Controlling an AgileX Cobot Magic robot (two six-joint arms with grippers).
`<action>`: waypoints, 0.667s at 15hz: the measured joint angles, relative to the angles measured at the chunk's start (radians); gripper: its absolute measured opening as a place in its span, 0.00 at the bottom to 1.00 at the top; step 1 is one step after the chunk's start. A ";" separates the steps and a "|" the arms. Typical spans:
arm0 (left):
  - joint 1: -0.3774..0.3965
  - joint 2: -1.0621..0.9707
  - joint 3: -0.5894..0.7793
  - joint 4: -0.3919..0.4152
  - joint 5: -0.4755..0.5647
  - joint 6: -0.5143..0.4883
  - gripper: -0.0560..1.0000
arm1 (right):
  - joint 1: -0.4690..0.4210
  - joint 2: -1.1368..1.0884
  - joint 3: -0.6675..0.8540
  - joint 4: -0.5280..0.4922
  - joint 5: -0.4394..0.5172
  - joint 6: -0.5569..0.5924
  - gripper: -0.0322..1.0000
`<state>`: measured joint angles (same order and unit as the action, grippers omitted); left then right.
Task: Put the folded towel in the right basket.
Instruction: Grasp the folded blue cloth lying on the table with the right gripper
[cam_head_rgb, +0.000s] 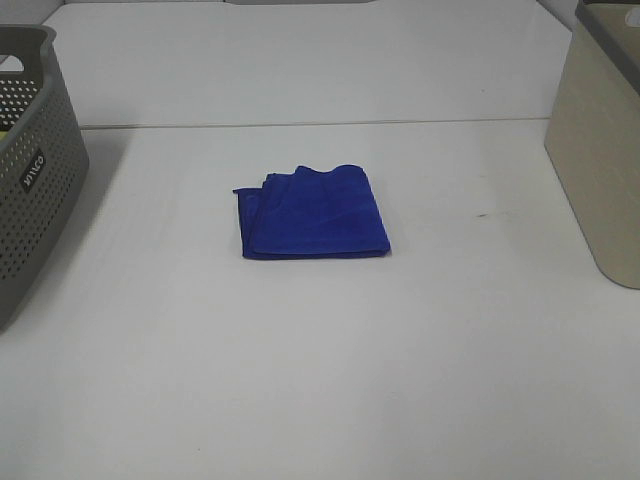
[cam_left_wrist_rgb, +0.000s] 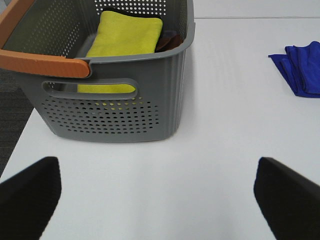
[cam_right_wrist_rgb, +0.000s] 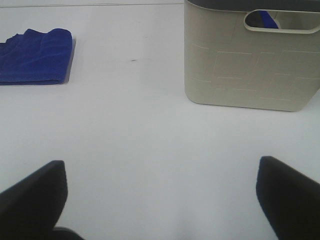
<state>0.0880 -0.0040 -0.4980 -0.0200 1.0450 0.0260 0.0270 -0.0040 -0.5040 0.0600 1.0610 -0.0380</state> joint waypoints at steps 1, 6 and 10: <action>0.000 0.000 0.000 -0.008 0.000 0.000 0.97 | 0.000 0.000 0.000 -0.001 0.000 0.000 0.98; 0.000 0.000 0.000 -0.044 0.000 0.000 0.97 | 0.000 0.000 0.000 -0.002 0.000 0.000 0.98; 0.000 0.000 0.000 -0.046 0.000 0.000 0.97 | 0.000 0.000 0.000 -0.002 0.000 0.000 0.98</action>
<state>0.0880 -0.0040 -0.4980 -0.0660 1.0450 0.0260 0.0270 -0.0040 -0.5040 0.0580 1.0610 -0.0380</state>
